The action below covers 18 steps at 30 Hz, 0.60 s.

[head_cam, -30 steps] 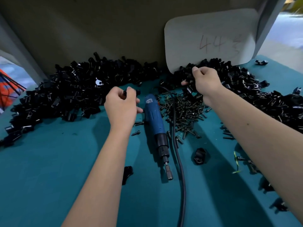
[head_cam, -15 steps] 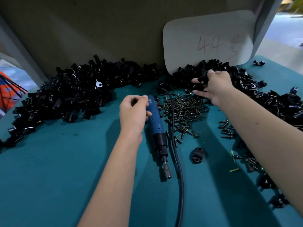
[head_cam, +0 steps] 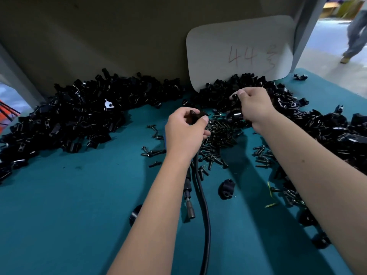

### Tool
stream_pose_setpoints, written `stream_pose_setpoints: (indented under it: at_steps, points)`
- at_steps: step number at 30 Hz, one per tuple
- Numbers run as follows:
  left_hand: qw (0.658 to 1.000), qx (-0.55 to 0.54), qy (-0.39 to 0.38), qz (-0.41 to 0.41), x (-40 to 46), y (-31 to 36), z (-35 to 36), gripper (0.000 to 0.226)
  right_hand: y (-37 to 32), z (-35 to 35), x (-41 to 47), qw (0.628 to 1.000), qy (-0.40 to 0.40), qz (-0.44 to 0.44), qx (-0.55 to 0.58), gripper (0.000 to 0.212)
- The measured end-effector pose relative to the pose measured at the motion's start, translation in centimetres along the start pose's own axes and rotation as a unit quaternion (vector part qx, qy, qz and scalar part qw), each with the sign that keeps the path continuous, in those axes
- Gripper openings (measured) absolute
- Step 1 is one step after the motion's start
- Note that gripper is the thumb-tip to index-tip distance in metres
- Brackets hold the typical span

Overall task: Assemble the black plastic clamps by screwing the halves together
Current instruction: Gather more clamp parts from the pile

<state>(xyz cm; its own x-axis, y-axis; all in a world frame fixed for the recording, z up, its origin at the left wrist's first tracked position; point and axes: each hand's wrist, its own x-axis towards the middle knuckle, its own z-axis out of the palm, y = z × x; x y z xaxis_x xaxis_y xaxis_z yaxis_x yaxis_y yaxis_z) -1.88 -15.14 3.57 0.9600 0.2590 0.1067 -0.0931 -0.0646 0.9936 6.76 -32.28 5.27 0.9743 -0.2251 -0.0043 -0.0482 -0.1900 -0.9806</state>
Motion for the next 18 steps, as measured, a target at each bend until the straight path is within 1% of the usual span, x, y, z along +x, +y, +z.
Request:
stream_pose_setpoints:
  at_steps: [1, 3, 5, 6, 8, 10, 12, 15, 16, 18]
  points:
    - [1.000, 0.006, -0.005, 0.000, 0.0, -0.1, 0.3, 0.010, 0.3, 0.0, -0.1, 1.000, -0.007, 0.020, 0.016, 0.041]
    - [0.999, 0.030, -0.015, -0.001, 0.2, -0.4, 1.1, 0.010, 0.6, 0.0, -0.5, 0.990, -0.055, 0.085, 0.099, 0.040]
    - [0.998, 0.048, -0.038, -0.006, 0.3, -0.6, 2.1, 0.010, 0.8, 0.1, -1.0, 0.976, -0.117, 0.109, 0.147, 0.038]
    - [0.997, 0.051, -0.059, -0.007, 0.3, -0.6, 2.7, 0.012, 0.9, 0.1, -1.2, 0.970, -0.133, 0.115, 0.168, 0.038]
    - [0.994, 0.060, -0.089, -0.002, 0.3, -0.5, 3.6, 0.018, 1.2, 0.1, -1.4, 0.959, -0.147, 0.125, 0.207, 0.037]
    - [0.993, 0.074, -0.089, 0.007, 0.4, -0.5, 4.0, 0.024, 1.4, 0.0, -1.6, 0.951, -0.150, 0.131, 0.237, 0.036]
    - [0.991, 0.098, -0.085, 0.018, 0.4, -0.5, 4.1, 0.031, 1.4, -0.3, -1.7, 0.947, -0.153, 0.136, 0.247, 0.037]
    - [0.984, 0.151, -0.085, 0.034, 0.3, -0.4, 4.2, 0.035, 1.3, -0.3, -1.9, 0.961, -0.146, 0.120, 0.202, 0.037]
    - [0.985, 0.149, -0.085, 0.028, 0.4, -0.4, 4.2, 0.034, 1.2, -0.3, -1.9, 0.967, -0.141, 0.108, 0.183, 0.037]
    - [0.992, 0.085, -0.090, -0.017, 0.6, -0.4, 4.3, 0.029, 0.9, -0.2, -1.8, 0.973, -0.131, 0.085, 0.172, 0.038]
